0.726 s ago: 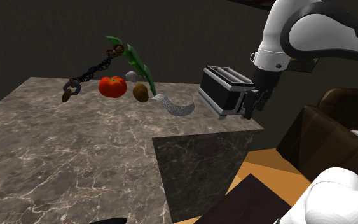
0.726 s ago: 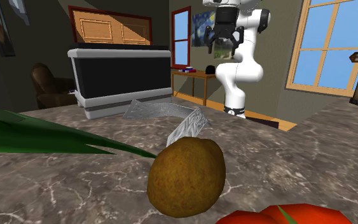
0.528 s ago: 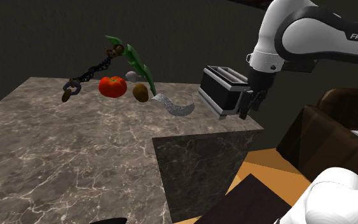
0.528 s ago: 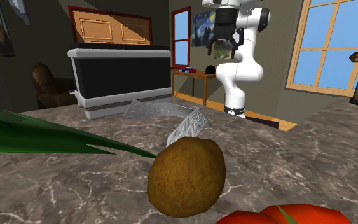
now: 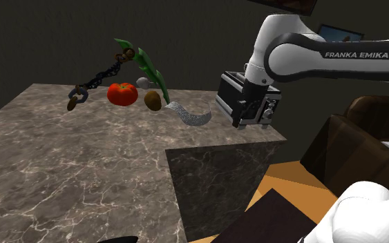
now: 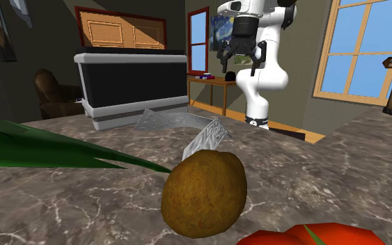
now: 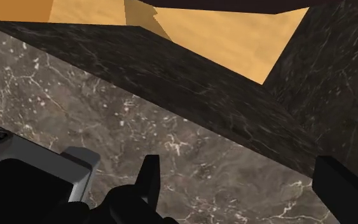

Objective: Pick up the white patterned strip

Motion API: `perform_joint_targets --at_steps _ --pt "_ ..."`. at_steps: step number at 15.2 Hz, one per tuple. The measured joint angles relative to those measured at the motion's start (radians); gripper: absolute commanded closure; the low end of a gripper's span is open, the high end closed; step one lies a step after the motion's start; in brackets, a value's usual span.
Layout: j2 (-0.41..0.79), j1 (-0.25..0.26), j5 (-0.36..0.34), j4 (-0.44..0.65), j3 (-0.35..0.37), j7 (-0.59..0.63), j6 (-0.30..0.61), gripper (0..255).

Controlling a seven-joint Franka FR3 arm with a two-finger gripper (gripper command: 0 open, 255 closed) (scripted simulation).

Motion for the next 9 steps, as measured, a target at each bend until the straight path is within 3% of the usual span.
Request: perform_joint_targets --at_steps 9 --pt "0.285 0.01 -0.01 0.115 0.027 0.036 0.3 0"
